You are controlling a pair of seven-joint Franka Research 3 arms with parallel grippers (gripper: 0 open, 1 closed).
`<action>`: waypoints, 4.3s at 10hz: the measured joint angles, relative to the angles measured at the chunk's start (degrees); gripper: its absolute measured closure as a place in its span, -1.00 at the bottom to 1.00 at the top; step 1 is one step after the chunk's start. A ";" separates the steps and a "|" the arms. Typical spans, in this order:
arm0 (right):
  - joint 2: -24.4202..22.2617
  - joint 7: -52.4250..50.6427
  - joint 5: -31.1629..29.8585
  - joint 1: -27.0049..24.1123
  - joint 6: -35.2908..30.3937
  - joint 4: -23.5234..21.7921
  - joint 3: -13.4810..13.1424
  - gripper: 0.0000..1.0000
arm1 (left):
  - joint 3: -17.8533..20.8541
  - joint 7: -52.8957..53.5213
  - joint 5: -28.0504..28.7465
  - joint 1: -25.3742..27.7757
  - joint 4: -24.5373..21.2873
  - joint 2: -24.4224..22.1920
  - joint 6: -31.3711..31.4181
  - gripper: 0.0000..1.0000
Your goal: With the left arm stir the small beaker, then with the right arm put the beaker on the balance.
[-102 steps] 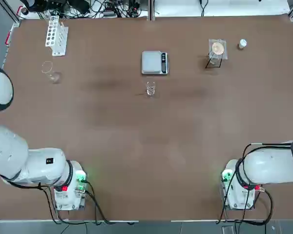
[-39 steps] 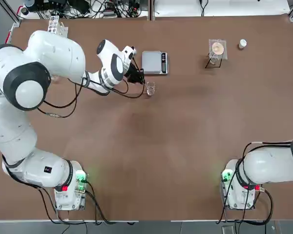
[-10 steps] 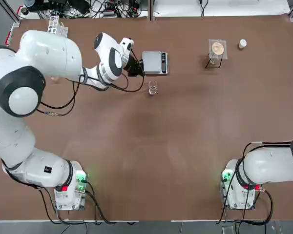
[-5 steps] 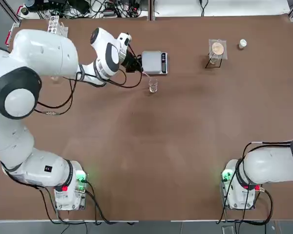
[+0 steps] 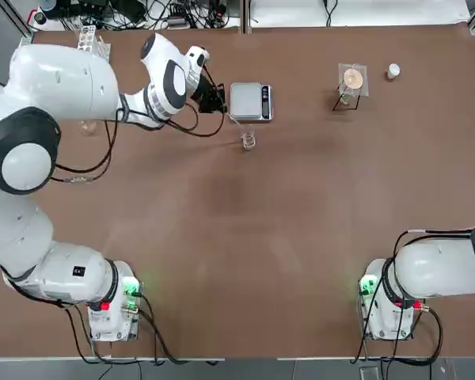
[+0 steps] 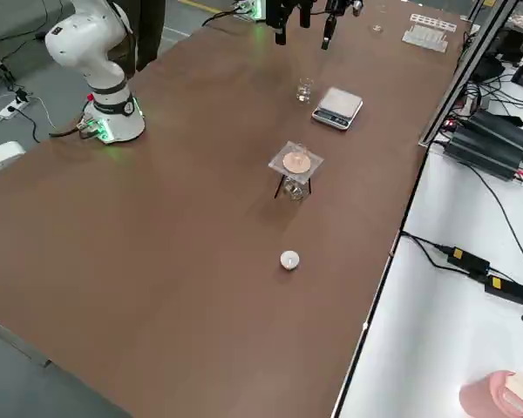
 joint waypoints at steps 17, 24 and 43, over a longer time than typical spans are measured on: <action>0.00 -0.01 0.00 -0.18 0.00 0.04 0.03 -1.00 | -1.12 -60.06 46.38 -7.54 12.46 -1.11 -19.34 0.84; 0.00 0.00 0.00 -0.21 0.00 0.05 0.04 -1.00 | -0.70 -74.08 60.06 -14.77 25.46 13.47 -26.28 0.84; 0.00 -0.01 0.00 -0.34 0.11 0.05 0.05 -1.00 | 0.12 -75.04 63.71 -14.73 28.17 17.77 -26.71 0.84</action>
